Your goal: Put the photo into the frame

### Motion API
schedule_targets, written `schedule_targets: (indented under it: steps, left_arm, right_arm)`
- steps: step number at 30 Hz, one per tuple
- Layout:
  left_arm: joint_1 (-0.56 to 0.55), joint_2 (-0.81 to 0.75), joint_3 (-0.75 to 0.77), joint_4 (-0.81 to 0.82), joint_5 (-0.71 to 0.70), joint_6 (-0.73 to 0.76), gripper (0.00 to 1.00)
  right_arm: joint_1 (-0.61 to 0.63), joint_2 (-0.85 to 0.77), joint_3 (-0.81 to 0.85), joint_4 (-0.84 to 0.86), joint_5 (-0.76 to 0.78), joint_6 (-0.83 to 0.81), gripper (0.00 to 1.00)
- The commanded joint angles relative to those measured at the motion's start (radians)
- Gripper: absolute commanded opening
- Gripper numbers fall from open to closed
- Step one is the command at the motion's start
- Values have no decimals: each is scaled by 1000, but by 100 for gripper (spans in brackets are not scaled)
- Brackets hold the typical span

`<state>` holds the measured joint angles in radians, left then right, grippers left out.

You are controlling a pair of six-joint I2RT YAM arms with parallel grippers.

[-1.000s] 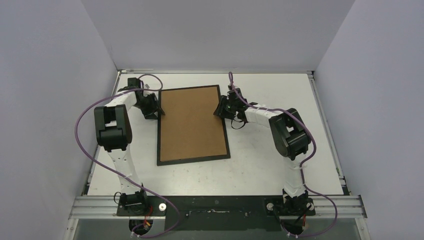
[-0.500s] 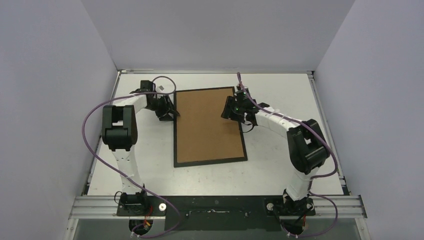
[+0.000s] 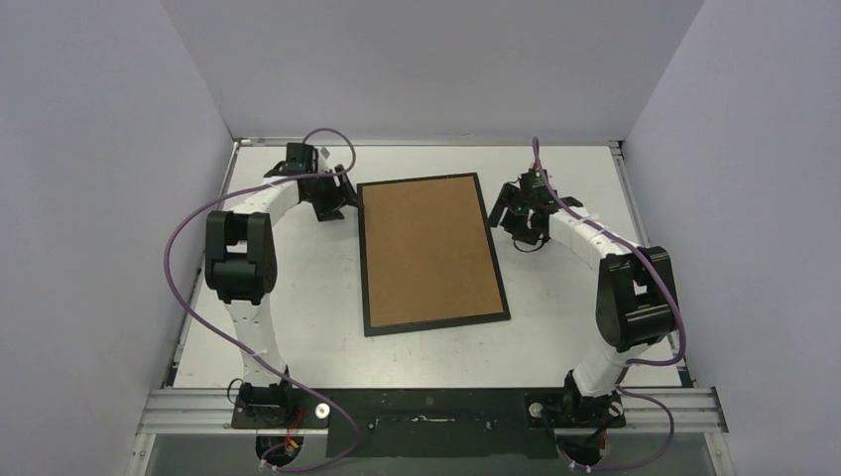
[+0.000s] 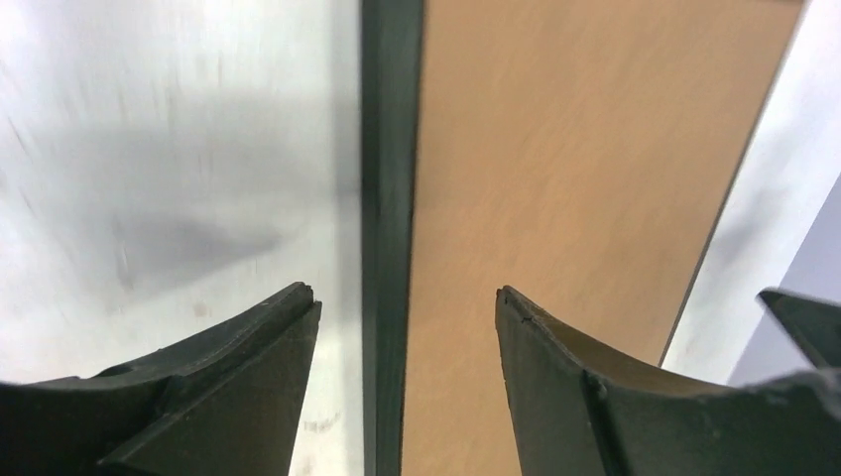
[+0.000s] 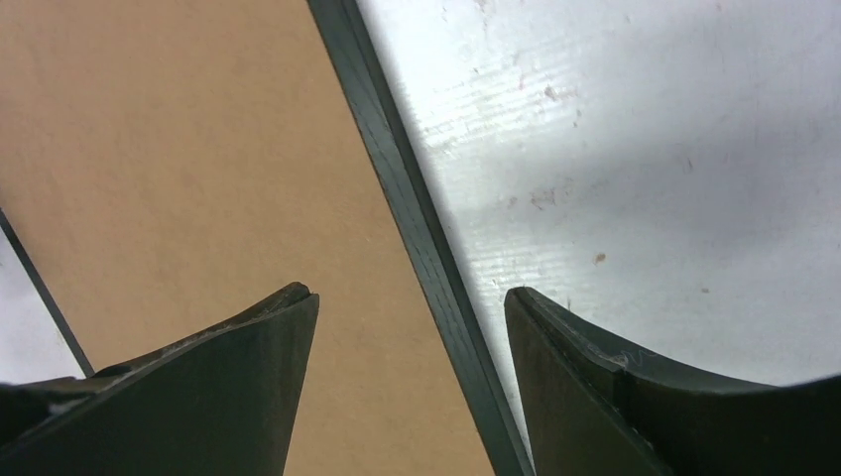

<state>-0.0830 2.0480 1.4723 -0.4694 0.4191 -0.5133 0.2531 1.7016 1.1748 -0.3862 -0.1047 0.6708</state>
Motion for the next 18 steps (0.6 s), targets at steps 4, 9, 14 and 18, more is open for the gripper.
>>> schedule_targets:
  steps: [4,9,14,18]
  left_arm:
    - [2,146,280,179,29,57,55]
    - [-10,248,385,251,56,65,51]
    - [-25,336,470,271,87,84,47]
    - [-33,375,503,284,91,108,46]
  right_arm:
    - [-56,-82,-112,-3,-92,50,70]
    - [-67,-98,-139,-2,-103,46,70]
    - [-74,-92,-143,-20,-99,31,69]
    - [-81,-87,-150,-29,-98,26,69]
